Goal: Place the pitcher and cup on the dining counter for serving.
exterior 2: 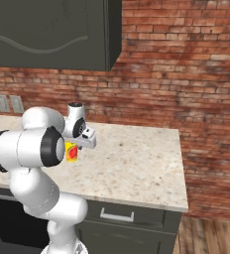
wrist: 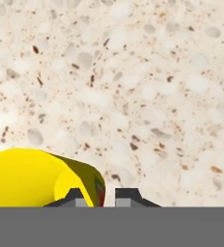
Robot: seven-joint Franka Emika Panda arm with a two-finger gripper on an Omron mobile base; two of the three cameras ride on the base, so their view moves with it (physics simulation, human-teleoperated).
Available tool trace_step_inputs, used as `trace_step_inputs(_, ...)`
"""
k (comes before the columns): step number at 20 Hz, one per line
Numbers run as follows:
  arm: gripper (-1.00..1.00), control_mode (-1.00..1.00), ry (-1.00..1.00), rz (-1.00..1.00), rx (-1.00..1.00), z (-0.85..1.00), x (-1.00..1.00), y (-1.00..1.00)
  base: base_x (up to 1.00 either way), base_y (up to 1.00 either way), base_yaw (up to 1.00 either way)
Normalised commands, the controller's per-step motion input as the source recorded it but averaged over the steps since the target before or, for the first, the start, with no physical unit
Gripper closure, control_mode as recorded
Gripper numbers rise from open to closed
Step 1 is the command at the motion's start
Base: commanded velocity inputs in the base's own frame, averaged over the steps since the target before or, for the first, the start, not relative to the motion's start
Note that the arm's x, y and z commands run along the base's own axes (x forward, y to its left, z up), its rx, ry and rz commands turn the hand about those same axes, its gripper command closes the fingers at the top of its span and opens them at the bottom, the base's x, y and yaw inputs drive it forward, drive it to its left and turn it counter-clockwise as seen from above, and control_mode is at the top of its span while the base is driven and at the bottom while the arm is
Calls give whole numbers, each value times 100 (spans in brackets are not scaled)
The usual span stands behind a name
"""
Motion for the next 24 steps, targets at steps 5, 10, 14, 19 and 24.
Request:
trace_step_inputs(5, 100, -100, -4, 0, 0, 7, -5, 0, 0, 0, 0)
trace_step_inputs(10, 100, -100, -25, 1, 0, 47, -37, 0, 0, 0, 0)
trace_step_inputs(14, 100, -100, -33, 1, 0, 71, -48, 0, 0, 0, 0)
trace_step_inputs(19, 100, -100, -34, 0, 0, 80, -51, 0, 0, 0, 0)
trace_step_inputs(24, 100, -100, -31, 1, 0, 80, -45, 0, 0, 0, 0)
